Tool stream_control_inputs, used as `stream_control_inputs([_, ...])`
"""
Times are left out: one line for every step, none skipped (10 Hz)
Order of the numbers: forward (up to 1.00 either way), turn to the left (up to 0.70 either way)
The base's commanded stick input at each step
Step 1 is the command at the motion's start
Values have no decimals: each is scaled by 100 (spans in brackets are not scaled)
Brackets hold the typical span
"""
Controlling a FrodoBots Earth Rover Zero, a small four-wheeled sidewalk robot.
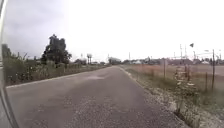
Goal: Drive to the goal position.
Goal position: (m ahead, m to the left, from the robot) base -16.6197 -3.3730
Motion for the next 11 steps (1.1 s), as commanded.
stream_control_inputs([8,0])
stream_control_inputs([8,0])
stream_control_inputs([7,0])
stream_control_inputs([8,0])
stream_control_inputs([8,0])
stream_control_inputs([8,0])
stream_control_inputs([8,0])
stream_control_inputs([8,0])
stream_control_inputs([8,0])
stream_control_inputs([7,0])
stream_control_inputs([8,0])
